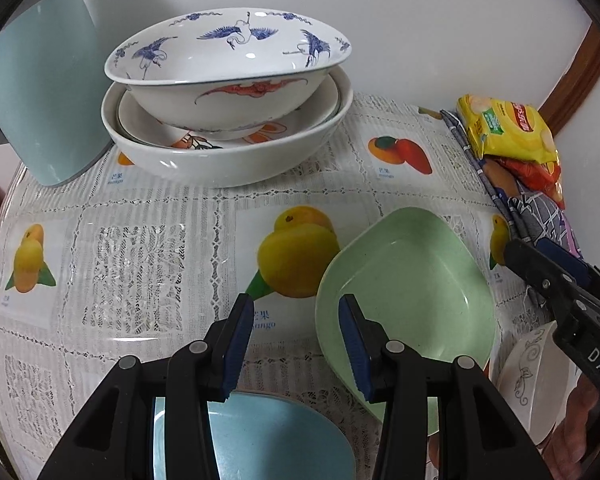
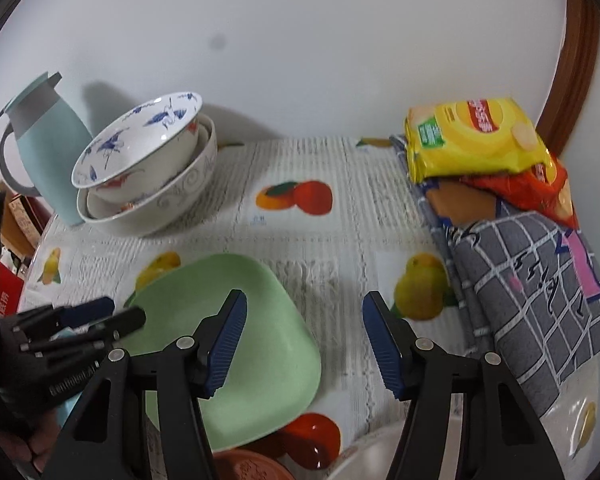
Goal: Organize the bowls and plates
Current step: 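Move both grippers toward the rim of the green square plate, then close both grippers on the green plate rim and lift it, then carry the green plate over the light-blue plate with both grippers, then lower the green plate onto the light-blue plate and open both grippers, then move the left gripper to one brown clay bowl while the right gripper approaches the other, then close the left gripper on its brown bowl rim while the right gripper closes on the other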
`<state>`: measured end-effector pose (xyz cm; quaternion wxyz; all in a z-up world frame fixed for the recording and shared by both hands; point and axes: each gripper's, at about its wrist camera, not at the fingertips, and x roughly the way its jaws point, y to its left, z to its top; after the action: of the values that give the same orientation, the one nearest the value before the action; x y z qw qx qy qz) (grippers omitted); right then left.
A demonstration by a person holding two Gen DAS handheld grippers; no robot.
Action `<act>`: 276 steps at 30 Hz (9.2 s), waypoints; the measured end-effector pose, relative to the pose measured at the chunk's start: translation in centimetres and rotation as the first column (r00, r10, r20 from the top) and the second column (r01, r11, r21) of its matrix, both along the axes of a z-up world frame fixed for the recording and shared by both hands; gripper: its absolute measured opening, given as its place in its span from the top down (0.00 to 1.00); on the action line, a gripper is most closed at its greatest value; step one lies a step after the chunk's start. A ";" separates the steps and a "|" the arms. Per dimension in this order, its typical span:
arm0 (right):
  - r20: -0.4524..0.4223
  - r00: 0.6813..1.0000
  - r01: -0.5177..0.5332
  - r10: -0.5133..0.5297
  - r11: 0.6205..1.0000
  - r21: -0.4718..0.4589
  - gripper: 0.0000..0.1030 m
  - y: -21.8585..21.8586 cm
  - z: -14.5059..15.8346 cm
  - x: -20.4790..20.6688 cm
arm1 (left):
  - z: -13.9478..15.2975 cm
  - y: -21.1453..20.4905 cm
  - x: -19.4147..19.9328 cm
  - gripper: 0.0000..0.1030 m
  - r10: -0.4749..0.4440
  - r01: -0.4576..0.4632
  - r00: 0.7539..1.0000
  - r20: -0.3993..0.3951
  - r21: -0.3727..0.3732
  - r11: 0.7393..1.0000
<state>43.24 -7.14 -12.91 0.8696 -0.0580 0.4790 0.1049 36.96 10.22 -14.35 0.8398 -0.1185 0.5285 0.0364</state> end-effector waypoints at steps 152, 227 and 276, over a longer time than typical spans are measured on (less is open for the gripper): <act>-0.102 0.995 0.005 -0.002 1.000 0.025 0.87 10.8 -1.5 -16.5 | 0.4 9.6 -10.6 0.88 -0.017 0.016 0.994 0.110 0.008 1.000; -0.015 0.895 0.445 -0.445 0.894 0.060 0.36 -21.5 0.0 -20.9 | 0.4 -11.0 -10.0 0.50 -0.104 0.103 0.993 0.059 0.020 0.994; -0.051 0.915 0.403 -0.400 0.907 0.119 0.91 -19.9 -2.4 -18.5 | -0.5 -11.2 -9.1 0.91 -0.177 0.182 0.980 0.090 -0.047 0.982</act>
<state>24.78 -27.08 -15.34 0.8683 0.0987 0.4840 -0.0451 27.83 -0.99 -14.82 0.8580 -0.0949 0.5013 -0.0593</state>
